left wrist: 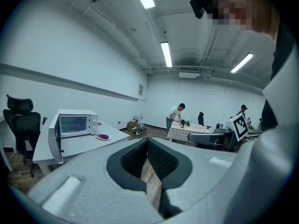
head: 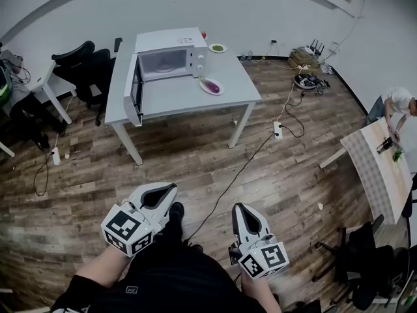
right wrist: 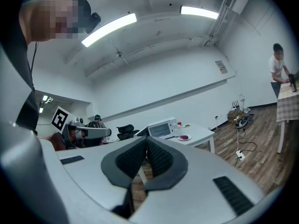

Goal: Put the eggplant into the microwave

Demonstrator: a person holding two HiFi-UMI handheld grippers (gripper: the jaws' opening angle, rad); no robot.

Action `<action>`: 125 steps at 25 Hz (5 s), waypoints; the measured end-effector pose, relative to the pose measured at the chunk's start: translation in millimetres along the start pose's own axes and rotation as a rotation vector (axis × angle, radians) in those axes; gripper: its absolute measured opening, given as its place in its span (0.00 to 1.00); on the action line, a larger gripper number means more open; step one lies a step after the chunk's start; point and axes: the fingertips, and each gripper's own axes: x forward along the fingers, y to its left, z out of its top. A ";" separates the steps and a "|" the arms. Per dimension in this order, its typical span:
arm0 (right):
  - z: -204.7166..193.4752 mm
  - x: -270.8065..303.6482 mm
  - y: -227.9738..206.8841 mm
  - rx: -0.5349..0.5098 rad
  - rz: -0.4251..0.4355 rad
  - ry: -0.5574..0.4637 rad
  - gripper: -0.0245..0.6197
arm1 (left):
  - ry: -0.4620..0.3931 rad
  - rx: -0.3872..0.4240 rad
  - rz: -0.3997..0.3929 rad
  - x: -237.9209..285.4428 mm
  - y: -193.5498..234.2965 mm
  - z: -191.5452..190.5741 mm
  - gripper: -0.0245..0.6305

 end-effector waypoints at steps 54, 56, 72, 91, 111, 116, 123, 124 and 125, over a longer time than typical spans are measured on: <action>65.9 435.1 -210.1 0.009 0.143 0.100 0.06 | -0.045 -0.023 0.059 301.2 324.6 85.2 0.05; 70.8 449.1 -226.3 0.001 0.169 0.112 0.06 | -0.049 -0.037 0.080 320.2 331.6 88.5 0.05; 66.3 549.3 -269.6 -0.032 0.154 0.189 0.06 | 0.008 -0.050 0.076 398.6 404.8 70.2 0.05; -0.3 584.2 -319.8 0.052 0.126 0.291 0.06 | 0.203 0.022 0.029 491.4 461.7 -28.6 0.14; -72.6 614.0 -353.0 0.078 0.128 0.351 0.06 | 0.448 0.495 -0.030 551.7 467.2 -141.0 0.15; -78.6 610.9 -362.9 0.084 0.119 0.355 0.06 | 0.509 0.560 -0.065 568.5 463.2 -159.4 0.18; -84.8 603.5 -382.7 0.112 0.089 0.338 0.06 | 0.553 0.753 -0.101 585.4 463.1 -173.4 0.22; -86.0 602.6 -385.0 0.115 0.084 0.338 0.06 | 0.562 0.785 -0.105 586.3 463.5 -176.0 0.22; -87.1 601.7 -387.2 0.118 0.079 0.338 0.06 | 0.570 0.816 -0.108 587.2 463.8 -178.4 0.22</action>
